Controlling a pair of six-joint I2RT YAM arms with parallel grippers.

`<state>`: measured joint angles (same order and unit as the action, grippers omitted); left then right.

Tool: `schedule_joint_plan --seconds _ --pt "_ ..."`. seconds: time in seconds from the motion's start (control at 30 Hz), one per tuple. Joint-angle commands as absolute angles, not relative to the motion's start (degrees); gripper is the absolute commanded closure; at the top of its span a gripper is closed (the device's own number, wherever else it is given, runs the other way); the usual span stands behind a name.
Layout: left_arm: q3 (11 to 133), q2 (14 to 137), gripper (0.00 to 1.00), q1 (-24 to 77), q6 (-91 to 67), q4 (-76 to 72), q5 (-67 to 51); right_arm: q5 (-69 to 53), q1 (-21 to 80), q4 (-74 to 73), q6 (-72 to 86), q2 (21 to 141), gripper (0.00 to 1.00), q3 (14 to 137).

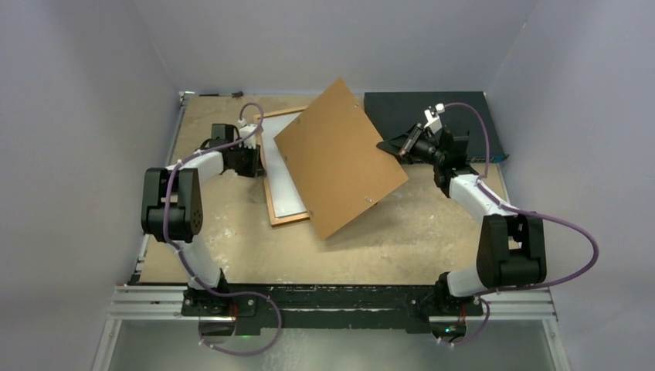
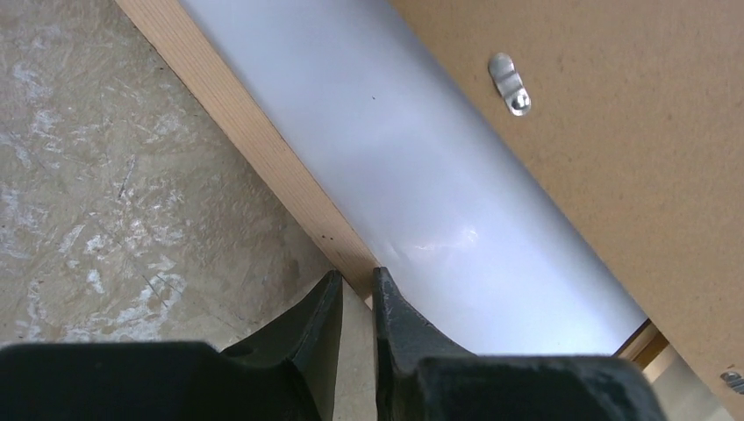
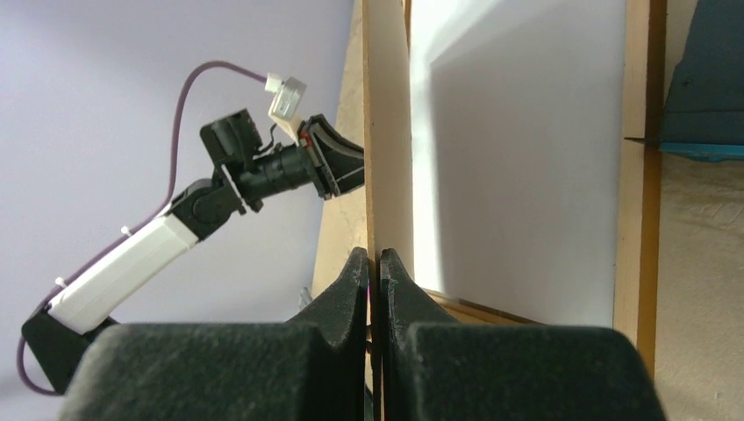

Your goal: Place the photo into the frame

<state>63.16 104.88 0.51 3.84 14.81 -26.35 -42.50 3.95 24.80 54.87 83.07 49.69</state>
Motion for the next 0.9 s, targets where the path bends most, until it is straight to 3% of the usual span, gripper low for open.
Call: schedule_joint_plan --seconds 0.0,0.53,0.87 --pt "58.15 105.64 0.98 1.31 10.82 19.11 -19.59 -40.4 3.66 35.45 59.98 80.06 1.0 48.48" --pt "52.93 100.63 1.0 -2.48 21.77 24.94 -14.12 -36.41 8.06 46.11 64.99 85.84 1.0 47.27" --pt "61.17 97.63 1.0 -9.22 20.39 31.87 -22.41 -33.89 9.77 49.01 65.04 89.35 1.0 47.9"
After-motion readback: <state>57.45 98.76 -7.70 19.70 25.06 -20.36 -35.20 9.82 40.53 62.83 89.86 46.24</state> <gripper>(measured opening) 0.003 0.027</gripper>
